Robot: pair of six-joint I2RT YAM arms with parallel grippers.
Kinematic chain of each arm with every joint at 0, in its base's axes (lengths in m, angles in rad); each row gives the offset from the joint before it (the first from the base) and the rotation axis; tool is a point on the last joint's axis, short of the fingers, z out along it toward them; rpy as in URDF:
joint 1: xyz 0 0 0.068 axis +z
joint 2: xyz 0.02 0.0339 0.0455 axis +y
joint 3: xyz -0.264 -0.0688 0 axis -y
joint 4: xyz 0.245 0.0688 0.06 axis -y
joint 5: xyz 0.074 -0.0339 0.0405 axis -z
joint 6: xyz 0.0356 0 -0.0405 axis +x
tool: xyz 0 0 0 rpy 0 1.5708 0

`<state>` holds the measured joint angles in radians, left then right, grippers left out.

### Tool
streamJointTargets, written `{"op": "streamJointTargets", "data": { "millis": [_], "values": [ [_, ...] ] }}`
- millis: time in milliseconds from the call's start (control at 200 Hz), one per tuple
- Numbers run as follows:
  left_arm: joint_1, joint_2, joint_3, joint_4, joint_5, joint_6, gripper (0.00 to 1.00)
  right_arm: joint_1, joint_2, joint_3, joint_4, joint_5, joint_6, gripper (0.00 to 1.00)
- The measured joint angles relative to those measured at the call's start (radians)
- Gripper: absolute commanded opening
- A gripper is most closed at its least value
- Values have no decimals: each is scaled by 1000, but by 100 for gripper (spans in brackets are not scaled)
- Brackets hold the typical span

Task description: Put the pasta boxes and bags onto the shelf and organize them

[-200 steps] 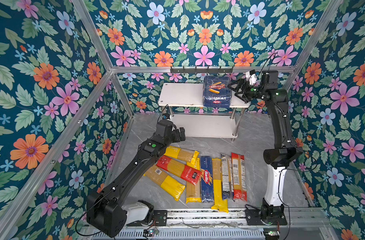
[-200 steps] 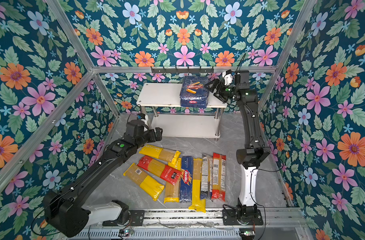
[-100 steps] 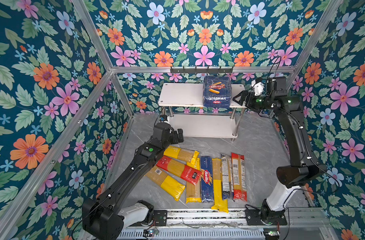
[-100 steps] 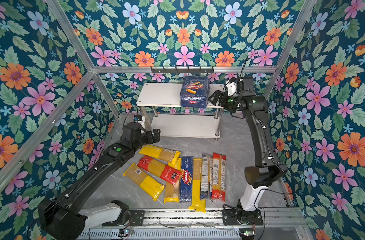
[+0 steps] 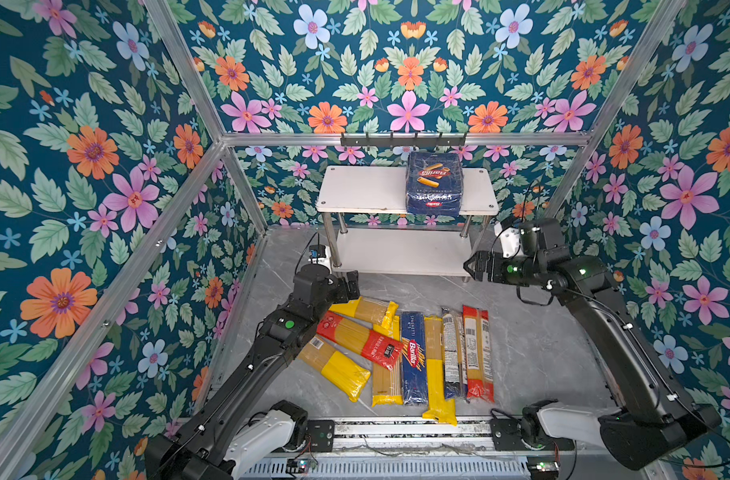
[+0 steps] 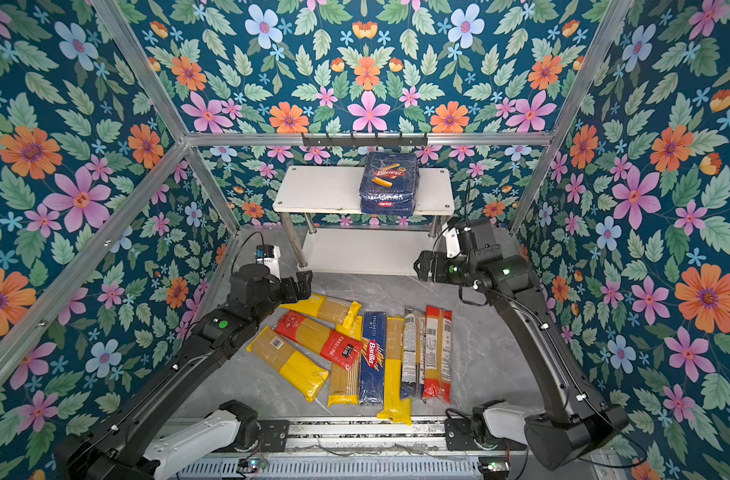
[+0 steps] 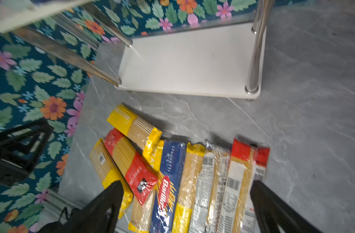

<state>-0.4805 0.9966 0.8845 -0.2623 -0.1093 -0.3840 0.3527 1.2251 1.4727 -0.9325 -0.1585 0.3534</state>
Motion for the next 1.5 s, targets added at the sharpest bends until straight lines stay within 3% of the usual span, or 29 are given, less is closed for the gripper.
{"op": "streamJointTargets", "data": {
  "millis": [305,665,1095,1355,1500],
  "values": [
    [1,-101,-155,-1,31,-37,99,149,-140,-306,32,110,88,96],
    [2,-221,-314,-1,82,-111,99,227,-175,-532,45,195,241,93],
    [-9,-104,-356,92,148,-137,98,249,-285,-748,32,214,405,96],
    [-79,38,-309,166,124,-132,96,248,-179,-792,37,247,459,98],
    [-160,158,-241,188,50,-107,95,249,-127,-809,66,243,462,98]
  ]
}}
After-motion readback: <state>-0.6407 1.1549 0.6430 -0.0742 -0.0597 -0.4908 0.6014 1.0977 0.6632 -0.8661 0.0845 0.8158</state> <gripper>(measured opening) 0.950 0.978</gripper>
